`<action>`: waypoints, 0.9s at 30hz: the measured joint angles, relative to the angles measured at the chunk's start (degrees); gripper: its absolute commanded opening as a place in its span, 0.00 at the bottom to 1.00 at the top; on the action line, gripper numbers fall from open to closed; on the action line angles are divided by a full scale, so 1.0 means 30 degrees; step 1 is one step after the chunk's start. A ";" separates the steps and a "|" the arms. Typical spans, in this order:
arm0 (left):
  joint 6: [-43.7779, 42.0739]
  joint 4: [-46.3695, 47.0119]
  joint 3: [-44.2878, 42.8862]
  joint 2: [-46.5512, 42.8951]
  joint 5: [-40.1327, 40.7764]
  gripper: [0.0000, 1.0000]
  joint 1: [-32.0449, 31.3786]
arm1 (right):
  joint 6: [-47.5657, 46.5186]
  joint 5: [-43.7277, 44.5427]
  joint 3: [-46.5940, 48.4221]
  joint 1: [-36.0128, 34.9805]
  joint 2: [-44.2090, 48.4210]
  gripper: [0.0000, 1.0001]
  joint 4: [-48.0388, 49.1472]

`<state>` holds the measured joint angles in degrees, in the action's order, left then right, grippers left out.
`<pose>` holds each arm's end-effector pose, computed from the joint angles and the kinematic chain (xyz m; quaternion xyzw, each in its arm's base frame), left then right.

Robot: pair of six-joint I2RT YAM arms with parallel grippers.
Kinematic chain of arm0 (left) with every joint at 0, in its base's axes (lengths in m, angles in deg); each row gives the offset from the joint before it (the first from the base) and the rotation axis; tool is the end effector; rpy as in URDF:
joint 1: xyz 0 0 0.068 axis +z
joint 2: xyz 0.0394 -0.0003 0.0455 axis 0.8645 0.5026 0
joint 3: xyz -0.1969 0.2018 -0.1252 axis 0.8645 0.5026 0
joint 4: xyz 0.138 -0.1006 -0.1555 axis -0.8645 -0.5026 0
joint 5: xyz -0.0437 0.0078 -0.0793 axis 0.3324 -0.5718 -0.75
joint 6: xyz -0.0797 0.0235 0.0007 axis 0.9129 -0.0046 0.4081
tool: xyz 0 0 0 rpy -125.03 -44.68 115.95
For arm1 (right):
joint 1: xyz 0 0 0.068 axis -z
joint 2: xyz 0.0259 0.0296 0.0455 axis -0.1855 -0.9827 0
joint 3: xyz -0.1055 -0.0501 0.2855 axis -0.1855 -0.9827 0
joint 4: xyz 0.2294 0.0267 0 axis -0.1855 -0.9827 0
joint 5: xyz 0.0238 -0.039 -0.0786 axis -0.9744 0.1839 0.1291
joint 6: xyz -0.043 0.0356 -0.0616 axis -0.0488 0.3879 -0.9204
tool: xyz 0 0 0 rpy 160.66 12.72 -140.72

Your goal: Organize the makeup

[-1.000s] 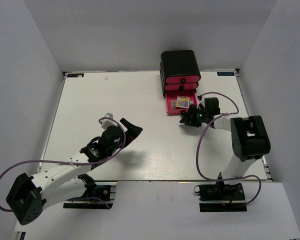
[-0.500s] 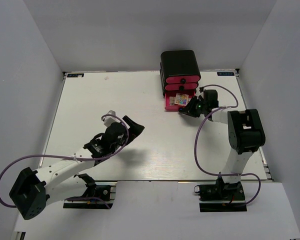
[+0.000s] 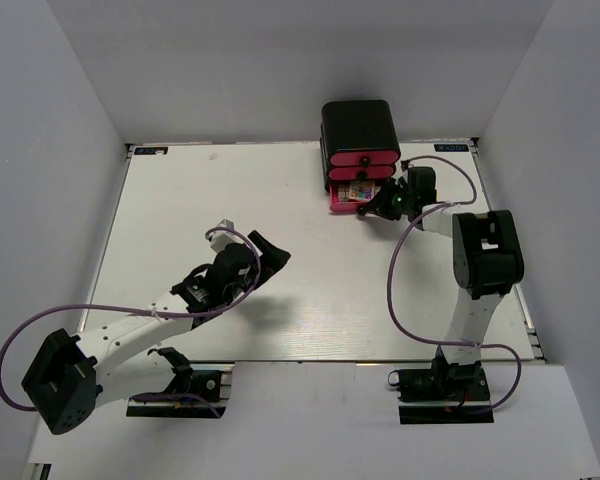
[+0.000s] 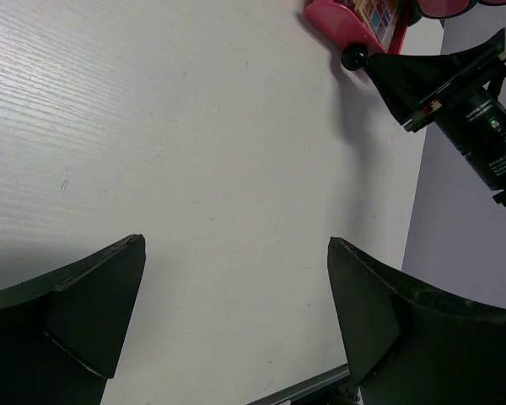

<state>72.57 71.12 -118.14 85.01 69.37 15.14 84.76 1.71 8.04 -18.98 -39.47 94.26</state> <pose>0.1616 -0.1291 0.2495 -0.2439 0.8424 -0.3087 0.3683 0.4256 0.0872 0.1982 0.0933 0.8705 0.3003 0.3786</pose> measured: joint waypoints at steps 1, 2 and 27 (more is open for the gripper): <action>0.0000 0.0000 -0.0007 0.0015 0.0000 0.98 0.0000 | -0.0029 0.0058 0.0160 0.0029 0.0000 0.29 0.0007; 0.0000 0.0000 -0.0015 0.0022 0.0000 0.98 0.0000 | -0.0044 0.0124 0.0379 0.0095 -0.0007 0.29 0.0044; -0.0277 0.0328 -0.0357 0.0357 -0.0095 0.98 0.0000 | -0.0656 -0.2630 -0.1603 0.1872 0.0838 0.16 0.0838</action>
<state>71.74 72.10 -119.21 86.08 69.09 15.14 82.79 -6.18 3.23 -13.36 -36.96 96.78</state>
